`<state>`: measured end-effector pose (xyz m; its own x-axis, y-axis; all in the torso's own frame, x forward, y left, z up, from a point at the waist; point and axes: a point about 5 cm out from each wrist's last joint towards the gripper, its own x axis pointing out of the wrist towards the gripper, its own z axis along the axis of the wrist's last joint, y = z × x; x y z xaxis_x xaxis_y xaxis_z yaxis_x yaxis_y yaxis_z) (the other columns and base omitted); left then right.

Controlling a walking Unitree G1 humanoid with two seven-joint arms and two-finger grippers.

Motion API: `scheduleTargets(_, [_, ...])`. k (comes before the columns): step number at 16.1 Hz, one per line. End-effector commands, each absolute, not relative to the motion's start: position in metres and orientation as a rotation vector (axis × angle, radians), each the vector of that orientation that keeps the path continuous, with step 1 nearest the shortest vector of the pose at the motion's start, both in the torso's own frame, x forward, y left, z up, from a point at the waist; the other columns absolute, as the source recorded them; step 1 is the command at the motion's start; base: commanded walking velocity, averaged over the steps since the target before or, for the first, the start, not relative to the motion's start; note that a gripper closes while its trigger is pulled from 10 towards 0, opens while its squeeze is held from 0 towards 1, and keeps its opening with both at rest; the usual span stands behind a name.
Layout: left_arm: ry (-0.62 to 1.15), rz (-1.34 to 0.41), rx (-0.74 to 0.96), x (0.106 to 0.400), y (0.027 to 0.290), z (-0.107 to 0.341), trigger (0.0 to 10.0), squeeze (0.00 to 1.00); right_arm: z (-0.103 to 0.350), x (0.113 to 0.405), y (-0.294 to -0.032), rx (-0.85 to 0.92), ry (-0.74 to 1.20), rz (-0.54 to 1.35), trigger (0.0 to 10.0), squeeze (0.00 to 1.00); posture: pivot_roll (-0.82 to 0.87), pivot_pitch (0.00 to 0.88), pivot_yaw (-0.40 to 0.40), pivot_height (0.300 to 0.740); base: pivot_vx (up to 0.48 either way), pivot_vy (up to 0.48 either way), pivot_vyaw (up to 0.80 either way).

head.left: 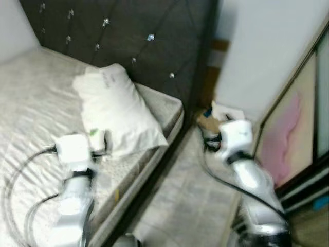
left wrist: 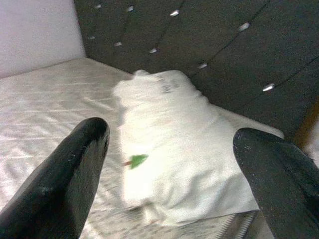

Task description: Clean up the room

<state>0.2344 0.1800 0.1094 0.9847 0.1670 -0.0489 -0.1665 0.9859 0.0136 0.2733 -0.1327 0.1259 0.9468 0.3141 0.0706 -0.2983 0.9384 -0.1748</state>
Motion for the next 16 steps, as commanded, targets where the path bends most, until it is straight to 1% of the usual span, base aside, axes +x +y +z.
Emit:
scheduleTargets(1, [0.031,0.154,0.016,0.2355,0.1755,0.1142,10.0,0.0,0.1254,0.2744,-0.1402,-0.179,-0.088,0.3,10.0,0.0,0.04,0.0,-0.032,0.74,0.0,0.0,0.8])
scheduleTargets(4, [0.027,0.168,0.082,0.2386,0.1748,0.1144,10.0,0.0,0.1267,0.2767,-0.1394,-0.176,-0.092,0.305,10.0,0.0,0.04,0.001,-0.033,0.74,0.0,0.0,0.8])
scheduleTargets(6, [0.045,0.163,0.031,0.2383,0.1727,0.1131,10.0,0.0,0.1272,0.2781,-0.138,-0.174,-0.095,0.308,10.0,0.0,0.04,0.005,-0.029,0.74,0.0,0.0,0.8])
scheduleTargets(9, [0.068,0.178,0.001,0.2374,0.1756,0.1116,10.0,0.0,0.1268,0.2783,-0.1371,-0.173,-0.096,0.31,10.0,0.0,0.04,0.005,-0.029,0.74,0.0,0.0,0.8])
scheduleTargets(10, [0.057,0.145,-0.005,0.2367,0.1749,0.1122,10.0,0.0,0.1266,0.2783,-0.1371,-0.172,-0.095,0.309,10.0,0.0,0.04,0.005,-0.029,0.74,0.0,0.0,0.8])
scheduleTargets(12, [0.055,0.158,-0.014,0.2346,0.1745,0.1142,10.0,0.0,0.1274,0.2792,-0.1377,-0.171,-0.097,0.307,10.0,0.0,0.03,0.01,-0.03,0.74,0.0,0.0,0.8])
scheduleTargets(13, [0.047,0.155,-0.05,0.2349,0.1743,0.1143,10.0,0.0,0.1274,0.2795,-0.1378,-0.171,-0.097,0.306,10.0,0.0,0.03,0.01,-0.03,0.74,0.0,0.0,0.8])
scheduleTargets(14, [-0.005,0.111,-0.08,0.2343,0.1736,0.1176,10.0,0.0,0.1276,0.2796,-0.1378,-0.171,-0.097,0.308,10.0,0.0,0.03,0.013,-0.031,0.74,0.0,0.0,0.8])
scheduleTargets(16, [-0.043,0.139,-0.023,0.2335,0.1764,0.12,10.0,0.0,0.128,0.2798,-0.1377,-0.171,-0.098,0.31,10.0,0.0,0.03,0.015,-0.031,0.74,0.0,0.0,0.8])
